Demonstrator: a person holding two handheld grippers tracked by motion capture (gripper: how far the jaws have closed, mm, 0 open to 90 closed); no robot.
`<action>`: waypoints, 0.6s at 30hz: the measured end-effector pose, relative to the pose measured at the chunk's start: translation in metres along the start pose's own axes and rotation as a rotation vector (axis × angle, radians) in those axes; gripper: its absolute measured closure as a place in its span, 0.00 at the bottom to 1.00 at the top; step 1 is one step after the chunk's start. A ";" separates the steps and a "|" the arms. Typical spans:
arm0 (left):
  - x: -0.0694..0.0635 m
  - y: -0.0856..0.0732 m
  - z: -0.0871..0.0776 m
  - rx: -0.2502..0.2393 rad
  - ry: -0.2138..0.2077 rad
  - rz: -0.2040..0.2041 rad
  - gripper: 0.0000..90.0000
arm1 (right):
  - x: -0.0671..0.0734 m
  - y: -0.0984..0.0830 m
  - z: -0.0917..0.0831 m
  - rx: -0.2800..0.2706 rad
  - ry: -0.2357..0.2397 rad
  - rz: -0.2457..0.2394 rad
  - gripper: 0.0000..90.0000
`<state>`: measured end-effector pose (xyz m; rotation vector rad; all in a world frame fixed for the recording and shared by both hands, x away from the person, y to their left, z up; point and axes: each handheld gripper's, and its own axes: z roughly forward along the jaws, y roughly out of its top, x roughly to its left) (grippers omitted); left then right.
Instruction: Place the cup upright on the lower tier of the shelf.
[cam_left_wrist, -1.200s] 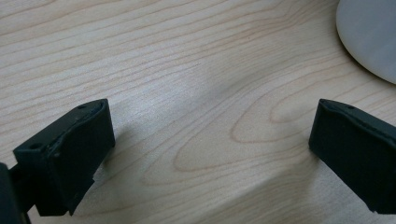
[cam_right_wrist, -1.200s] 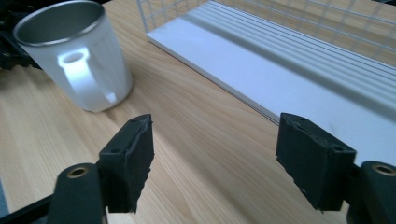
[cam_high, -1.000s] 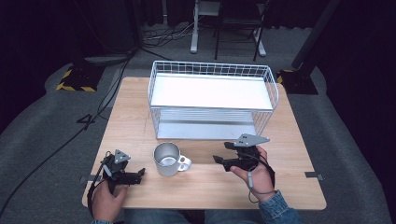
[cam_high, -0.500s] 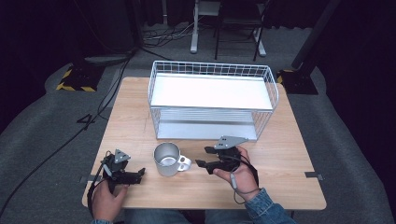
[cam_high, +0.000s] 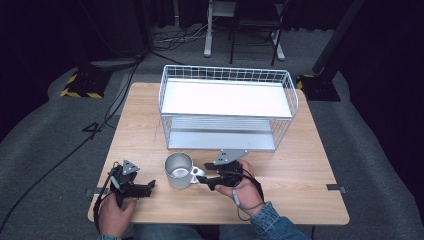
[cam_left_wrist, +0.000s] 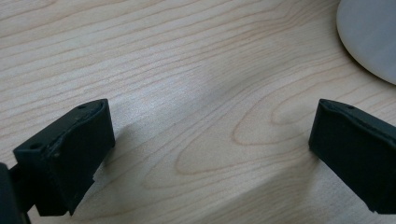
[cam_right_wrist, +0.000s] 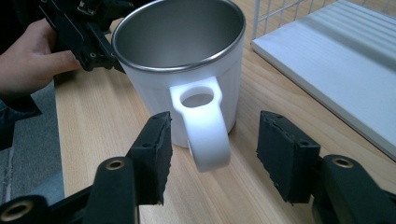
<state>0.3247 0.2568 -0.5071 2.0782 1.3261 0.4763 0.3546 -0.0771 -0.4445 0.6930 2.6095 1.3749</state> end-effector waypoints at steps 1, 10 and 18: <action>0.000 0.000 0.000 0.000 0.000 0.000 0.01 | 0.000 0.000 0.000 0.000 0.000 0.000 0.51; 0.000 0.000 0.000 -0.002 0.000 -0.001 0.01 | 0.003 0.002 0.014 0.032 0.015 -0.038 0.67; 0.000 0.000 0.000 -0.001 0.000 0.000 0.01 | 0.005 0.002 0.014 0.041 0.022 -0.048 0.76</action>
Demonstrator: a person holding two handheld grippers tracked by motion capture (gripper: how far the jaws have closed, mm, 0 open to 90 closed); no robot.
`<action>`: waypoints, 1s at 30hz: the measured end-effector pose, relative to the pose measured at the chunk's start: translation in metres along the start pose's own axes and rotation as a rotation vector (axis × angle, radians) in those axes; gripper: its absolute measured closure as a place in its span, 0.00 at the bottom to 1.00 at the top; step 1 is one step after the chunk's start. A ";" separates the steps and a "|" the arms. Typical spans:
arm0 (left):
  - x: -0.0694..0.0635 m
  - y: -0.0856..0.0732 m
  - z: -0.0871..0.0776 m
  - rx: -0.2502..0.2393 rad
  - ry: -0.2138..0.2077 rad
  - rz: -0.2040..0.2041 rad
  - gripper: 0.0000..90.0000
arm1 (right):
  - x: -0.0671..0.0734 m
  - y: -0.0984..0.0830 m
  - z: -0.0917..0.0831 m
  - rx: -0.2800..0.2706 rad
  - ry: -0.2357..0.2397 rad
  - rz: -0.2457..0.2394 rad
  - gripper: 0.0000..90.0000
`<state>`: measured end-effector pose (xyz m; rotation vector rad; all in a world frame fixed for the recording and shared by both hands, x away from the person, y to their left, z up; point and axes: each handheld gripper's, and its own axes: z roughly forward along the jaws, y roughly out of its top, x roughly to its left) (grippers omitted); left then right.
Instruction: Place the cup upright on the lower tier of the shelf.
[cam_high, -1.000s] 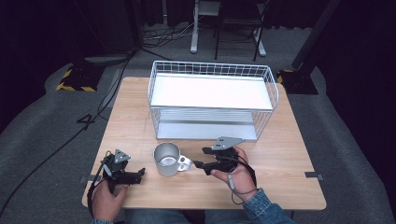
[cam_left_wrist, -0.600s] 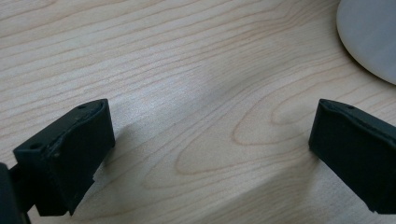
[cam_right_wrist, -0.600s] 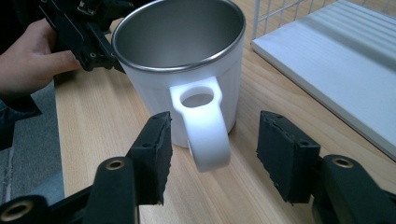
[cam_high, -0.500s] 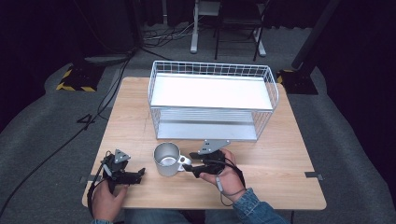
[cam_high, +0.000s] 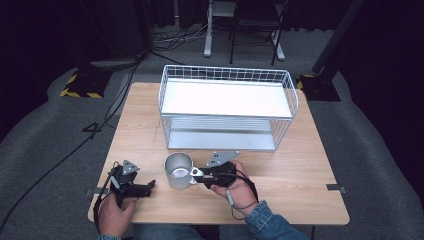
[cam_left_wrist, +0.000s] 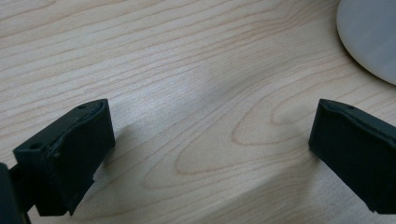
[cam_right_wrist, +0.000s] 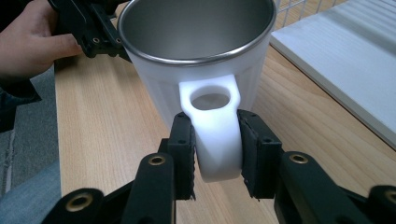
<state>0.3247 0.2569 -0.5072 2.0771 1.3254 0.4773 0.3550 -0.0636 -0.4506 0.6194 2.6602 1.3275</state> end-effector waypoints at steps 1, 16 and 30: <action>0.000 0.000 0.000 0.001 0.000 -0.001 0.01 | 0.001 0.000 0.000 0.001 -0.002 -0.006 0.77; 0.000 0.000 0.000 0.000 0.000 -0.001 0.01 | 0.008 -0.002 0.002 -0.022 -0.032 -0.093 0.79; 0.000 0.000 0.000 0.001 0.000 -0.001 0.01 | 0.013 0.000 -0.002 -0.052 -0.053 -0.088 0.80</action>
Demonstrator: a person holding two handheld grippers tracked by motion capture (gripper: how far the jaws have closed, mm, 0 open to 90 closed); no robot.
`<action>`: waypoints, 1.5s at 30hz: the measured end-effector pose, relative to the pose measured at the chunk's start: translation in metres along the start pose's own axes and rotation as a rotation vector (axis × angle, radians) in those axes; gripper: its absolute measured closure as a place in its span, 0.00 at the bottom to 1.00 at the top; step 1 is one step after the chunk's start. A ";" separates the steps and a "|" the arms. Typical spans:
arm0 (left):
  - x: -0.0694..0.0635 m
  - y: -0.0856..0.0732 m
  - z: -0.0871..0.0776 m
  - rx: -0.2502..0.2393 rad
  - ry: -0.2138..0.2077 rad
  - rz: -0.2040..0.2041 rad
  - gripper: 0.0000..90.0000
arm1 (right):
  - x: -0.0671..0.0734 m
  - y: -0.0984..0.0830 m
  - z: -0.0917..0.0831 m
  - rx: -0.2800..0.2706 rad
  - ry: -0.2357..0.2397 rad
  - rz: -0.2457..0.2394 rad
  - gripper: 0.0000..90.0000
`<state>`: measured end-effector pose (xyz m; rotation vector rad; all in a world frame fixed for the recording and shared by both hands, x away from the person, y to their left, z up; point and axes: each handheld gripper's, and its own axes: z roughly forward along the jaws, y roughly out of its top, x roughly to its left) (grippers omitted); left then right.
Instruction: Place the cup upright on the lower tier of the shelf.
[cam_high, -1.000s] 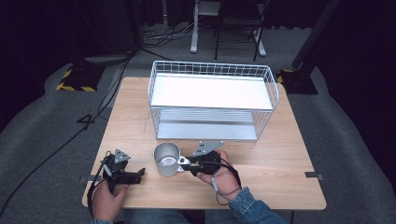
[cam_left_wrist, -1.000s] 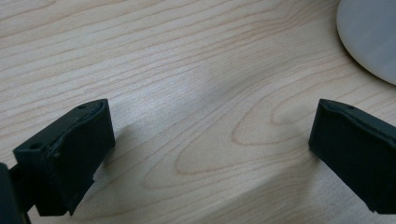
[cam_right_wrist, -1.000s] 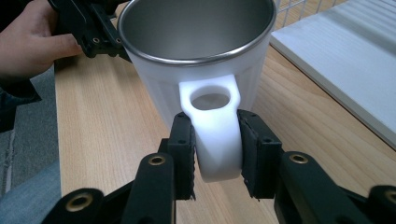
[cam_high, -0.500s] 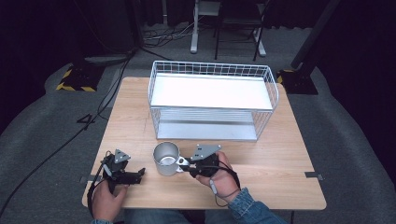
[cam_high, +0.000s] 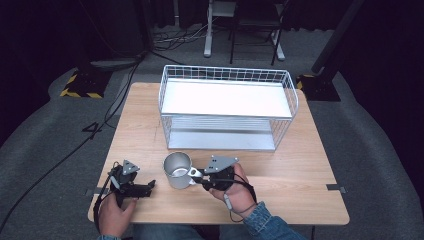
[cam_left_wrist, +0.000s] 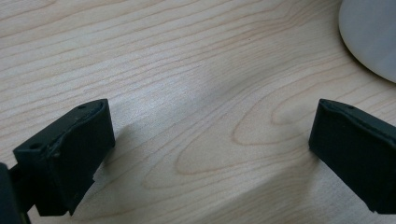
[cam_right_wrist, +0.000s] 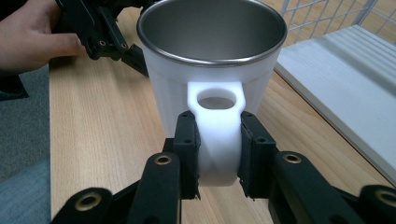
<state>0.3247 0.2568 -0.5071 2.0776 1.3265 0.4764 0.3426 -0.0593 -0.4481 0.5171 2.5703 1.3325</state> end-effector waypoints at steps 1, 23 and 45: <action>0.000 0.000 0.000 0.000 0.000 0.000 0.01 | 0.000 0.000 0.000 0.000 0.000 0.000 0.80; 0.000 0.000 0.000 0.001 -0.001 0.001 0.01 | -0.011 0.011 -0.026 -0.082 -0.061 0.041 0.80; 0.001 0.002 0.002 0.000 0.000 -0.002 0.01 | -0.063 0.007 -0.062 -0.102 -0.225 0.115 0.80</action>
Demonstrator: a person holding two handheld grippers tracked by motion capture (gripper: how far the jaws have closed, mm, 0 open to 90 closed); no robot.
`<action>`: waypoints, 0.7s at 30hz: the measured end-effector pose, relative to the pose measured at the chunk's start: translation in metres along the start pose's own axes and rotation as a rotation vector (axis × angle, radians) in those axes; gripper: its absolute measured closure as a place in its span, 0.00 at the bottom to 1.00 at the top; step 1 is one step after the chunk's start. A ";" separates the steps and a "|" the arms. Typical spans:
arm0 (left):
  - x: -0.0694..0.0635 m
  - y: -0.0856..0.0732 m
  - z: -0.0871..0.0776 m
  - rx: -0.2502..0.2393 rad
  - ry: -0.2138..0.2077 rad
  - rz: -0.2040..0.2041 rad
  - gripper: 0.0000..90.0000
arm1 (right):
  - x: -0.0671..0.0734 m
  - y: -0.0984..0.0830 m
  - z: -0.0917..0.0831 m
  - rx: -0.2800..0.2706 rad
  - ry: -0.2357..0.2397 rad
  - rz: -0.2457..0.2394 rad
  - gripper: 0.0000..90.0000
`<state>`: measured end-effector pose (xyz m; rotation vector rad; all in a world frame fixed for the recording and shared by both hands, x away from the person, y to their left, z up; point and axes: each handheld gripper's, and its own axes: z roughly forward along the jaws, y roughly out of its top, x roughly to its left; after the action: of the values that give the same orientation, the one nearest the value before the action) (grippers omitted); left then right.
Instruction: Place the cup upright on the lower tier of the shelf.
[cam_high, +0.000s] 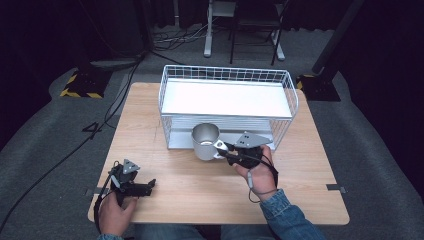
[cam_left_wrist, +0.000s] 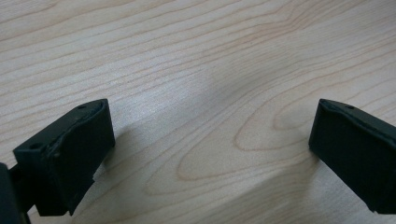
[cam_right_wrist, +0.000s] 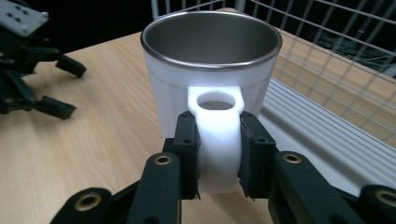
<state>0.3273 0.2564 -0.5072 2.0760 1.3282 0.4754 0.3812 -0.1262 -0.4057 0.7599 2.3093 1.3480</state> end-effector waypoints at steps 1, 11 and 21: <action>0.000 0.000 0.000 0.000 0.000 0.000 0.01 | -0.004 0.000 -0.001 0.001 -0.010 0.004 0.80; 0.000 0.000 0.000 0.000 0.000 0.000 0.01 | -0.036 -0.006 -0.007 0.013 -0.111 0.044 0.80; 0.000 0.000 0.000 0.000 0.000 0.000 0.01 | -0.060 -0.015 -0.007 0.006 -0.212 0.081 0.79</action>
<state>0.3272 0.2564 -0.5072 2.0760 1.3282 0.4753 0.4201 -0.1739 -0.4133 0.9583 2.1386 1.2288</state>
